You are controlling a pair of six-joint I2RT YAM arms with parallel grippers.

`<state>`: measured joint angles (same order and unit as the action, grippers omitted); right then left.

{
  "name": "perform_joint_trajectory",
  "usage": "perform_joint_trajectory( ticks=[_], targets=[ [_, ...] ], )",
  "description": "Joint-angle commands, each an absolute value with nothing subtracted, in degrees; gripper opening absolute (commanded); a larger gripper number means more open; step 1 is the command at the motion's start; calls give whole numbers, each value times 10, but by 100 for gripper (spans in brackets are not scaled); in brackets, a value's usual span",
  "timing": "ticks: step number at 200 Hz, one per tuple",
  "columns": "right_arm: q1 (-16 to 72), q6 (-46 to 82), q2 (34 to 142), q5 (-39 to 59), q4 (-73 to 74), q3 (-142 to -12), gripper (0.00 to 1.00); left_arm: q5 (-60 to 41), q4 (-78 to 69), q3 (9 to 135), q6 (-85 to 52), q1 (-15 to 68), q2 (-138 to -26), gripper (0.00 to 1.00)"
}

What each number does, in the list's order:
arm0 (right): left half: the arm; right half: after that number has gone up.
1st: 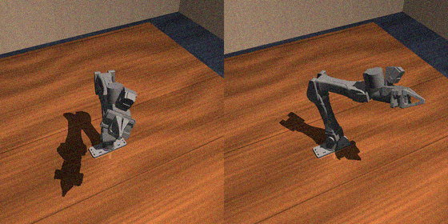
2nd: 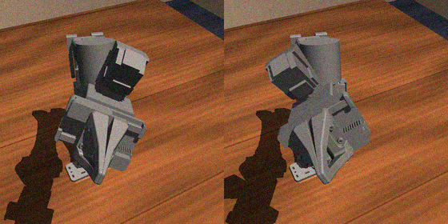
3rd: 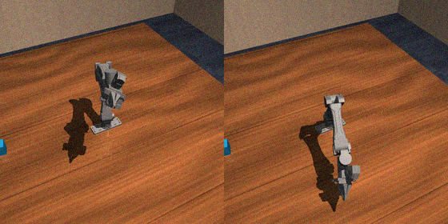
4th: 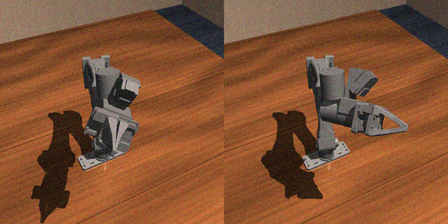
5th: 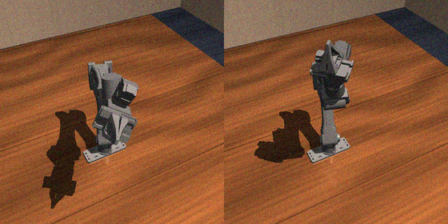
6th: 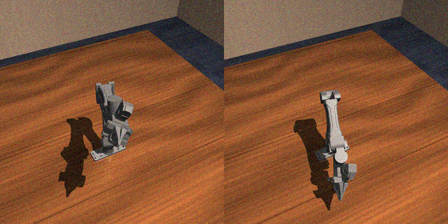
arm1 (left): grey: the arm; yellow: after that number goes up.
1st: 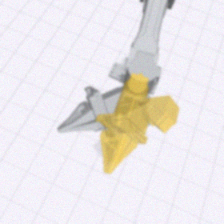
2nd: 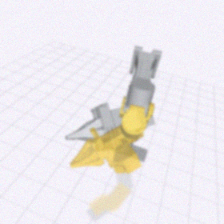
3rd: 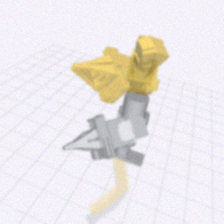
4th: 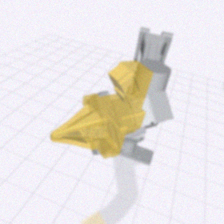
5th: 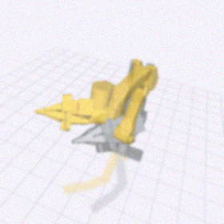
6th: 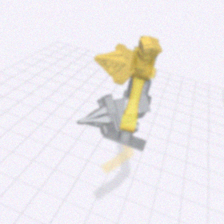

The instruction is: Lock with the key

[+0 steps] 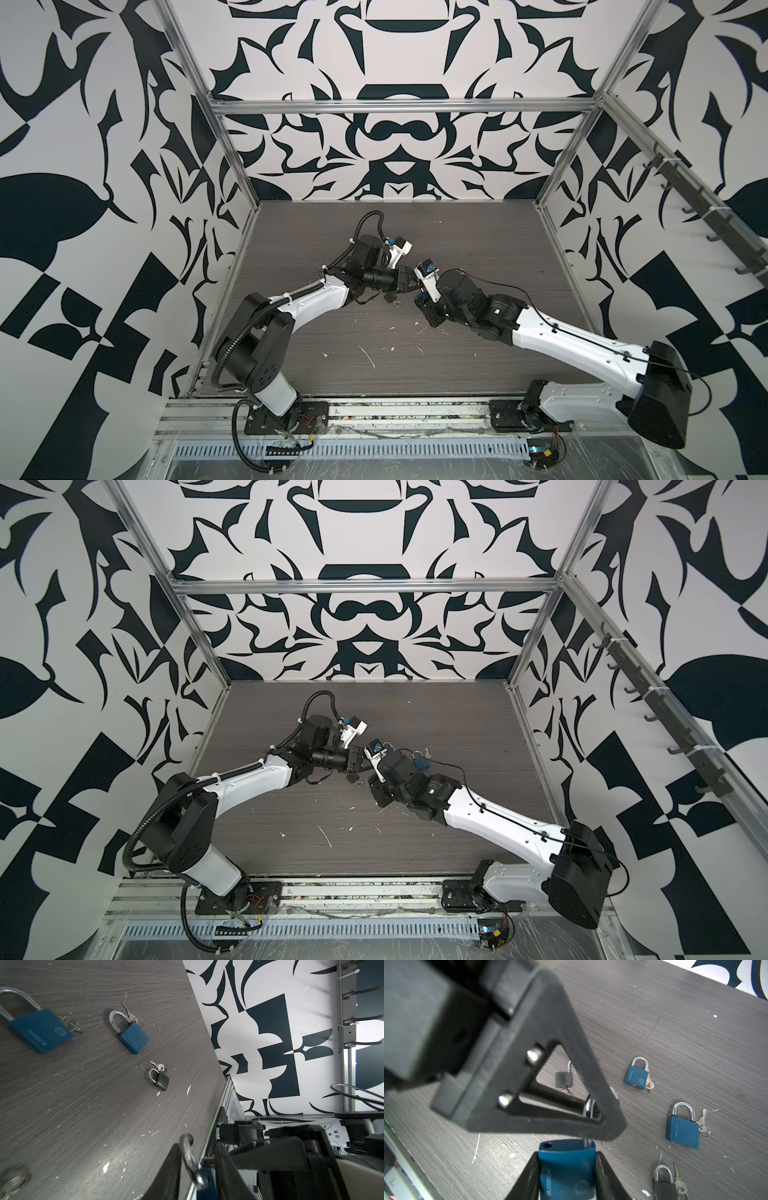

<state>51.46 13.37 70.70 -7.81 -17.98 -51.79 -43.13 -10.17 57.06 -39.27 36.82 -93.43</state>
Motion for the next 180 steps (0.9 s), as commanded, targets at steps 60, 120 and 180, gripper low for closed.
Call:
perform_joint_trajectory(
  ticks=[60,120,180],
  targets=[
    [517,137,703,-81,-148,-551,0,-447,-123,590,-401,375,-952,0],
    [480,199,692,-23,-115,-527,49,-412,-182,564,-464,364,-946,0],
    [424,240,623,40,-62,-462,55,-386,-334,534,-573,325,-958,0]
  ],
)
